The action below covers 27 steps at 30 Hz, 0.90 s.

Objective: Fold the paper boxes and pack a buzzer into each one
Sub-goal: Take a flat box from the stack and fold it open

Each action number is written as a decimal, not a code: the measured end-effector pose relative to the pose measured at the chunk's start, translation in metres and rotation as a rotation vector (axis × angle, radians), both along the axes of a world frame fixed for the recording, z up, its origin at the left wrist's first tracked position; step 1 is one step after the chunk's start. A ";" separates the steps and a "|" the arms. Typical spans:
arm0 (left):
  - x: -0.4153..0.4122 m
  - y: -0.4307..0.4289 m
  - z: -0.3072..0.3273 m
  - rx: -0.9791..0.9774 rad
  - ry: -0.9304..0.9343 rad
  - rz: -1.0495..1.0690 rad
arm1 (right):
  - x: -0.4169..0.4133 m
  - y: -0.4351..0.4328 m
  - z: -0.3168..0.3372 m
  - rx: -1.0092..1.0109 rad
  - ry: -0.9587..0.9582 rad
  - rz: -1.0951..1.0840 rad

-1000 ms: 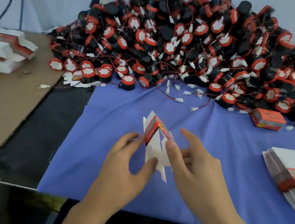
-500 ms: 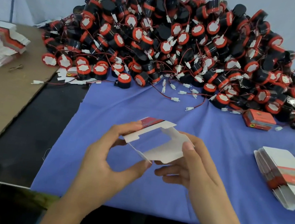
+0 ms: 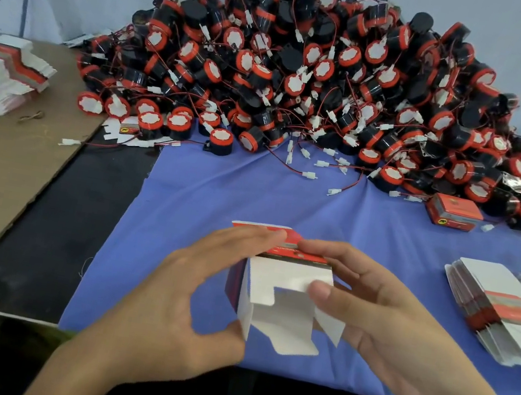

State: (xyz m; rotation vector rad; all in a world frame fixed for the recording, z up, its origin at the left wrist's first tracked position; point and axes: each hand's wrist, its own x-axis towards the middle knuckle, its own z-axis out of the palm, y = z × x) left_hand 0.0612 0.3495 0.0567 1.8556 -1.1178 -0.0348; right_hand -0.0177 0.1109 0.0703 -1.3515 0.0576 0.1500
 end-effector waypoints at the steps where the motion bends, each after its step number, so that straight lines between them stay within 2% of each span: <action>1: 0.000 0.000 0.000 -0.010 -0.006 0.004 | 0.000 0.002 -0.001 -0.028 -0.002 -0.017; 4: -0.002 0.001 -0.001 -0.016 -0.003 0.025 | -0.001 0.007 0.001 -0.083 -0.002 -0.047; 11: -0.005 0.005 -0.009 -0.067 0.134 0.063 | -0.001 0.017 0.008 -0.161 0.011 -0.142; 14: -0.002 0.007 -0.010 -0.077 0.282 -0.005 | -0.003 0.020 0.009 -0.205 -0.008 -0.197; 17: 0.002 0.007 -0.010 -0.169 0.421 -0.064 | -0.005 0.024 0.010 -0.253 -0.042 -0.230; 22: -0.005 -0.011 -0.016 -0.291 0.405 0.174 | -0.007 0.032 0.010 -0.358 -0.100 -0.206; 24: -0.008 -0.016 -0.018 -0.334 0.413 0.259 | -0.008 0.031 0.012 -0.296 -0.112 -0.104; 27: -0.008 -0.015 -0.017 -0.355 0.451 0.294 | -0.011 0.022 0.012 -0.074 -0.092 0.024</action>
